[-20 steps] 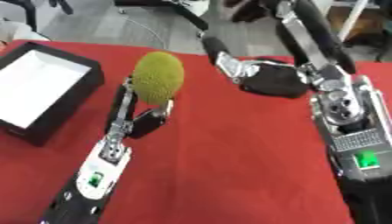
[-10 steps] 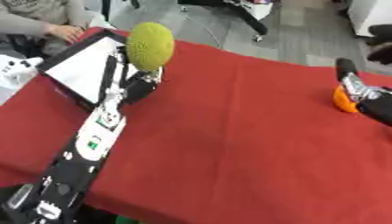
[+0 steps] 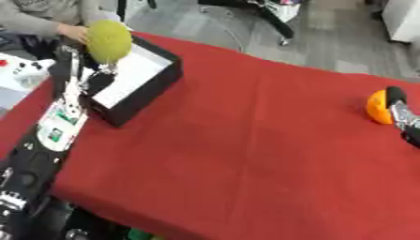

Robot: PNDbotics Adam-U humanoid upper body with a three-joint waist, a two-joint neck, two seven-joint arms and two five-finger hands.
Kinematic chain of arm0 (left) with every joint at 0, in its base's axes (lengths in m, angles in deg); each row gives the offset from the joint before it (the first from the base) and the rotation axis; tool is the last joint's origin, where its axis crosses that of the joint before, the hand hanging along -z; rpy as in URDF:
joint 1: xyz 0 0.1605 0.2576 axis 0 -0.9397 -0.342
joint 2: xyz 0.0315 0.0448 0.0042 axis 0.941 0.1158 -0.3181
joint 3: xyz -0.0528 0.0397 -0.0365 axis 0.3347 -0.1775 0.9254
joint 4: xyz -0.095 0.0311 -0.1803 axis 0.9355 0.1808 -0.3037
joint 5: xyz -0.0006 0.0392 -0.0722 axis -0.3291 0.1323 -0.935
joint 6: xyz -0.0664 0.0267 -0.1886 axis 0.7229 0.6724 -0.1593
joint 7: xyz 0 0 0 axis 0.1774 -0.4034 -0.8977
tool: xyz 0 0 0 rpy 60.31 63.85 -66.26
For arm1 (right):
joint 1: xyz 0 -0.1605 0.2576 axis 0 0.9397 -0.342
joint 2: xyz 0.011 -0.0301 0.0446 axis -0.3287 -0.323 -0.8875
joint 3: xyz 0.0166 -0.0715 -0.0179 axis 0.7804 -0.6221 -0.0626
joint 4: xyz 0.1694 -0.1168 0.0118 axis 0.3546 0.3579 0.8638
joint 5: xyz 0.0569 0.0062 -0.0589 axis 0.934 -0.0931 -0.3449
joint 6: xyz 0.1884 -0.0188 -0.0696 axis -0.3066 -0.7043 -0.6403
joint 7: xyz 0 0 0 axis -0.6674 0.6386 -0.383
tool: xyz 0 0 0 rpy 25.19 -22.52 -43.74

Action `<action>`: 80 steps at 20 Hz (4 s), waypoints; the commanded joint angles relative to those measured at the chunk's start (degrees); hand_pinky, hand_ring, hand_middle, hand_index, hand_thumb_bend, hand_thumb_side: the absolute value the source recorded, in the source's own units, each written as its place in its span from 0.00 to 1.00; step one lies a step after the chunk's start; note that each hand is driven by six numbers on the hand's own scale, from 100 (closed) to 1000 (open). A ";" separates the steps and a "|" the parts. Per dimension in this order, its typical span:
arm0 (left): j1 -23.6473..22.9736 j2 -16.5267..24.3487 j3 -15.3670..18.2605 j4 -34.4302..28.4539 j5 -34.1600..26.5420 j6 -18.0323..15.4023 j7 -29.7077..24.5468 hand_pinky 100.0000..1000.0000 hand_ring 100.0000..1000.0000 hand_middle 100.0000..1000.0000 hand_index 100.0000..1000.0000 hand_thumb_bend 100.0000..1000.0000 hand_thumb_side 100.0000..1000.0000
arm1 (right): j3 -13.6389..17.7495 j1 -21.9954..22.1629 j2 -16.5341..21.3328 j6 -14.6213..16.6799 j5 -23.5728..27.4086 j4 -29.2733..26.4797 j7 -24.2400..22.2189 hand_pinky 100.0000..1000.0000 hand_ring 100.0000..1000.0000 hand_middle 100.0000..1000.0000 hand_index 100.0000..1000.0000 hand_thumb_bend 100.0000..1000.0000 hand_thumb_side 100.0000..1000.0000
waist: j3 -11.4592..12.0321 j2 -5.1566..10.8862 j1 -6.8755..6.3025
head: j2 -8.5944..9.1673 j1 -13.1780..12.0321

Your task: Pick up the objects with one hand, pass them to the other hand, and then place them into the box on the other side of the table.

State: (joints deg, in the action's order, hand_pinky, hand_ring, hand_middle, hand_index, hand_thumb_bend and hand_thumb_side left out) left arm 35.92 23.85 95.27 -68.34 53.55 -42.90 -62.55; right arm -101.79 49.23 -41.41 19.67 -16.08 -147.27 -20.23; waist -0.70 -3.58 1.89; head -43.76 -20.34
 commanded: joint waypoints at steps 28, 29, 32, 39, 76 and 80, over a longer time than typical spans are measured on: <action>0.07 -18.97 -10.58 -26.93 -5.96 -9.97 -10.69 0.73 0.70 0.74 0.86 0.55 0.68 | 2.50 -6.18 12.84 2.40 -1.64 23.31 -4.46 0.81 0.81 0.89 0.96 0.34 0.44 | 1.93 0.23 0.65 | -0.36 26.85; -0.76 -19.98 -11.16 -28.04 -6.50 -9.33 -11.90 0.73 0.70 0.74 0.86 0.55 0.68 | 2.94 -6.72 13.08 2.39 -2.36 25.39 -4.10 0.81 0.81 0.88 0.95 0.34 0.44 | 1.99 0.18 0.76 | -0.36 27.46; -2.23 -21.89 -11.91 -30.07 -7.49 -7.86 -16.16 0.73 0.70 0.74 0.85 0.55 0.68 | 4.01 -8.60 13.87 4.05 -4.23 33.59 -2.25 0.82 0.82 0.89 0.95 0.33 0.44 | 2.27 0.12 0.90 | -0.36 28.69; -3.62 -23.57 -12.52 -30.71 -7.63 -7.44 -18.59 0.73 0.70 0.74 0.85 0.54 0.69 | 6.43 -10.43 14.72 -2.16 -11.65 43.18 -1.59 0.83 0.82 0.87 0.95 0.34 0.43 | 2.74 0.11 0.81 | -0.36 30.27; -4.02 -25.18 -13.26 -29.72 -6.67 -7.16 -19.25 0.73 0.70 0.74 0.86 0.52 0.70 | 7.65 -13.72 11.68 -13.22 1.41 56.93 23.27 0.60 0.43 0.40 0.54 0.00 0.11 | 3.93 -0.29 -0.32 | -0.36 30.74; -4.04 -25.21 -13.15 -29.30 -6.46 -7.08 -18.99 0.73 0.70 0.74 0.85 0.51 0.70 | 7.38 -12.55 10.73 -12.00 5.40 51.86 30.08 0.56 0.39 0.34 0.49 0.00 0.08 | 3.63 -0.32 -0.37 | -0.36 29.58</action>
State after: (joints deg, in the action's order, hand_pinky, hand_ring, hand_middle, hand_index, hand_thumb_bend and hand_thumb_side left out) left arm 31.36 -1.45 82.06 -97.07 46.85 -49.98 -81.67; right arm -94.44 37.44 -31.43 7.39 -11.91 -93.06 7.78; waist 2.97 -3.66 2.17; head -44.20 9.63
